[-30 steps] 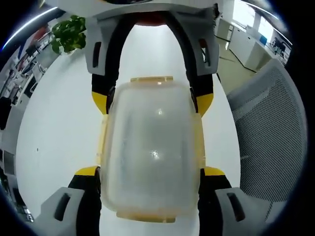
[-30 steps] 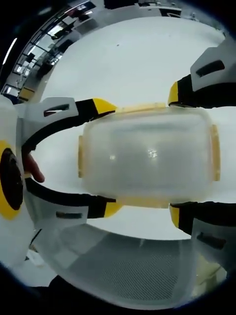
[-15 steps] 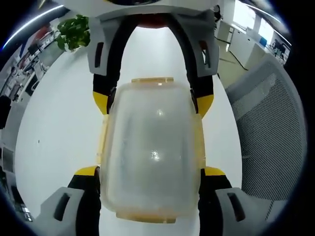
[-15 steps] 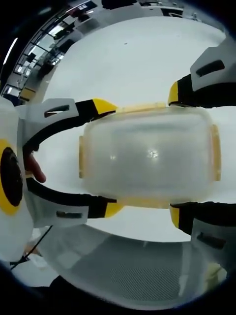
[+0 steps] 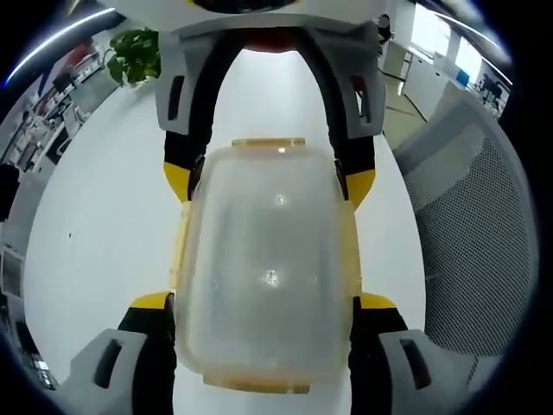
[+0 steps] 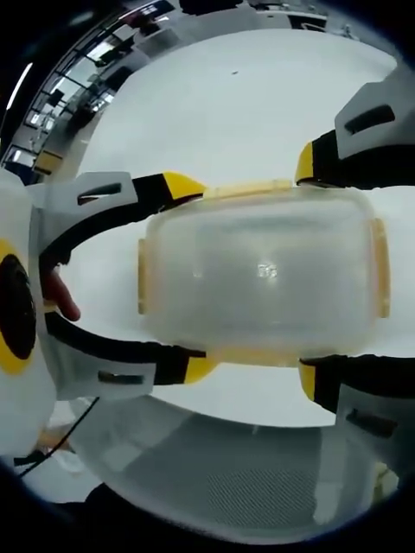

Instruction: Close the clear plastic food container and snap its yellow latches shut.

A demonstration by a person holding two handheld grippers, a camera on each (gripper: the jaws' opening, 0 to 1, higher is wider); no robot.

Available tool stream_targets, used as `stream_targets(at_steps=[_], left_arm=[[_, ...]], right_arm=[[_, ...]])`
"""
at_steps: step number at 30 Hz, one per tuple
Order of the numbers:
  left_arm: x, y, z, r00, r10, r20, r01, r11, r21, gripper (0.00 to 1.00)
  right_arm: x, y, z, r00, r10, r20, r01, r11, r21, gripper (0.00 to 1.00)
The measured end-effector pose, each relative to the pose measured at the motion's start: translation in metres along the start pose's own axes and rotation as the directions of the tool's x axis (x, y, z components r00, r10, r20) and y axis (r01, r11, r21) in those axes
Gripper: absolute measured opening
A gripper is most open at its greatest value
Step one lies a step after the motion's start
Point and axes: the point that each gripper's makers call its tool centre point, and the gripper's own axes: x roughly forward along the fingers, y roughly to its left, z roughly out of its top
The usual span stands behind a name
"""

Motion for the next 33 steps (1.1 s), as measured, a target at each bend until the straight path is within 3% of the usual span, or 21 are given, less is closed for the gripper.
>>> stream_targets(at_steps=[33], left_arm=[[-0.019, 0.005, -0.048, 0.999, -0.031, -0.013, 0.031, 0.999, 0.006, 0.86]], right_arm=[[0.023, -0.001, 0.049, 1.000, 0.002, 0.015, -0.003, 1.000, 0.021, 0.81]])
